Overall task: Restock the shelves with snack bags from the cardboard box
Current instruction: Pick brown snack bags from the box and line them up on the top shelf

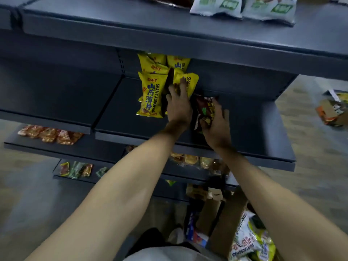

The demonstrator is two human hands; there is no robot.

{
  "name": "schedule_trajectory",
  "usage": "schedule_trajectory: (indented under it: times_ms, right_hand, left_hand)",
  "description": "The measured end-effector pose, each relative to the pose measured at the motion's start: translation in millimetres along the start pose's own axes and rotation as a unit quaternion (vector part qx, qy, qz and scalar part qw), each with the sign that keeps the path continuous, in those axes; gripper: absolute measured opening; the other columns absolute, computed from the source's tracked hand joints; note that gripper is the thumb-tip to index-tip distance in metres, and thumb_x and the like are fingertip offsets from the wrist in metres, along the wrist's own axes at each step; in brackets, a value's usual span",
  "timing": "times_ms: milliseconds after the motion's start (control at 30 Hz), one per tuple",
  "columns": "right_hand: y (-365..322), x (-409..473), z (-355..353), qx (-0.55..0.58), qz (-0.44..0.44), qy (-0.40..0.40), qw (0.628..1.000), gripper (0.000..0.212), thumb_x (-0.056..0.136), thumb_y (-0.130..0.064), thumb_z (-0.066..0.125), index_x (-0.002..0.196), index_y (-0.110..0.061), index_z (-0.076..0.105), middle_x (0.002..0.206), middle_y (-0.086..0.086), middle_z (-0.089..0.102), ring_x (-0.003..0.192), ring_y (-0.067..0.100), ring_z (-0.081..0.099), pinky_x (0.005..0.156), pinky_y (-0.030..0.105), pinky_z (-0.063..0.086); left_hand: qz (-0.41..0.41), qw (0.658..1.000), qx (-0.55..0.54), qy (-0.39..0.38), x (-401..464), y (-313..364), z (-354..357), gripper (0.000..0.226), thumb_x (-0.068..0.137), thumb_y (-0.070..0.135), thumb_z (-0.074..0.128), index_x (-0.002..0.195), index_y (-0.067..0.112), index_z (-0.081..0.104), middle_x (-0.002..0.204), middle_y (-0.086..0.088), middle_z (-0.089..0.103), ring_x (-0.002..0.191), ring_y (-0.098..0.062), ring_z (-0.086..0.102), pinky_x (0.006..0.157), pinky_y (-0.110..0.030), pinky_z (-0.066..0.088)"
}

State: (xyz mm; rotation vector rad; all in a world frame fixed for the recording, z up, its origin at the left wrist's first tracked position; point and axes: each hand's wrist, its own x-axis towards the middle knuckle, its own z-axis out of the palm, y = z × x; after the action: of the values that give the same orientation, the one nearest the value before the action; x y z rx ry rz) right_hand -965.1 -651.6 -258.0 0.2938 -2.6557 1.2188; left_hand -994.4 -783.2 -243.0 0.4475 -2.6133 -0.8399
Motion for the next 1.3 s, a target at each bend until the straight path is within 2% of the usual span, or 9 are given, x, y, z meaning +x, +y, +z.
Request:
schedule_trajectory:
  times_ms: [67,233,367,600,800,867,967,1167,1300]
  right_hand:
    - [4,23,8,0.002,-0.017,0.011,1.000,0.068,0.091,-0.009,0.059,0.151,-0.021,0.029,0.138,0.013,0.034,0.123,0.024,0.043,0.098,0.010,0.026]
    - [6,71,26,-0.036,-0.050,0.072,0.995,0.068,0.090,-0.004,0.053,0.152,-0.015,0.028,0.149,0.019,0.024,0.132,0.037,0.034,0.113,0.040,0.030]
    - [6,93,32,-0.050,-0.040,0.096,0.993,0.070,0.089,0.000,0.050,0.152,-0.016,0.026,0.149,0.020,0.022,0.129,0.038,0.033,0.109,0.037,0.027]
    - [8,100,34,-0.057,-0.049,0.122,0.990,0.068,0.090,0.000,0.051,0.152,-0.017,0.027,0.152,0.020,0.017,0.132,0.039,0.029,0.111,0.041,0.030]
    - [23,89,41,-0.033,-0.079,0.101,0.991,0.066,0.093,-0.003,0.054,0.152,-0.019,0.028,0.153,0.016,0.017,0.134,0.032,0.029,0.108,0.026,0.027]
    - [31,83,42,-0.028,-0.088,0.098,0.991,0.066,0.092,-0.003,0.056,0.150,-0.017,0.029,0.152,0.017,0.019,0.134,0.032,0.031,0.112,0.035,0.031]
    - [39,74,38,-0.027,-0.086,0.095,0.991,0.065,0.092,-0.005,0.056,0.150,-0.016,0.030,0.151,0.018,0.020,0.133,0.034,0.033,0.111,0.046,0.035]
    - [34,61,29,-0.021,-0.075,0.082,0.994,0.065,0.091,-0.004,0.057,0.150,-0.015,0.031,0.151,0.018,0.020,0.134,0.035,0.032,0.112,0.048,0.034]
    - [27,49,27,-0.023,-0.065,0.087,0.994,0.066,0.088,-0.001,0.057,0.148,-0.012,0.033,0.148,0.021,0.024,0.130,0.037,0.036,0.111,0.046,0.035]
  left_hand:
    - [0.004,0.999,0.031,0.015,17,2,12,0.071,0.093,0.009,0.047,0.155,0.018,0.014,0.146,-0.020,0.023,0.119,-0.044,0.040,0.092,-0.049,0.041]
    - [0.005,0.997,0.065,0.043,50,8,32,0.079,0.089,0.005,0.051,0.155,0.017,0.009,0.150,-0.023,0.018,0.119,-0.043,0.039,0.087,-0.048,0.046]
    - [0.008,0.992,0.101,0.072,60,9,44,0.076,0.090,0.005,0.047,0.155,0.020,0.012,0.150,-0.026,0.020,0.116,-0.041,0.042,0.093,-0.044,0.044]
    - [-0.009,0.984,0.136,0.115,73,-3,58,0.066,0.091,0.004,0.046,0.150,0.023,0.026,0.141,-0.024,0.033,0.111,-0.037,0.046,0.072,-0.039,0.050]
    - [0.005,0.979,0.147,0.139,86,-25,79,0.062,0.091,0.014,0.039,0.152,0.012,0.027,0.136,-0.028,0.042,0.109,-0.043,0.051,0.083,-0.043,0.052]
    - [0.020,0.978,0.147,0.148,87,-28,83,0.059,0.089,0.016,0.029,0.146,0.007,0.039,0.124,-0.026,0.054,0.096,-0.040,0.058,0.079,-0.039,0.053]
    - [0.020,0.977,0.148,0.152,89,-29,86,0.057,0.089,0.016,0.043,0.145,0.005,0.041,0.119,-0.024,0.055,0.090,-0.038,0.058,0.076,-0.039,0.053]
    - [0.015,0.984,0.142,0.103,76,-27,79,0.082,0.090,0.039,0.061,0.153,0.008,0.020,0.138,-0.026,0.041,0.105,-0.038,0.054,0.090,-0.041,0.048]
    - [0.049,0.978,0.166,0.112,42,-18,71,0.065,0.092,0.024,0.054,0.151,0.014,0.030,0.148,-0.022,0.039,0.123,-0.040,0.049,0.098,-0.049,0.046]
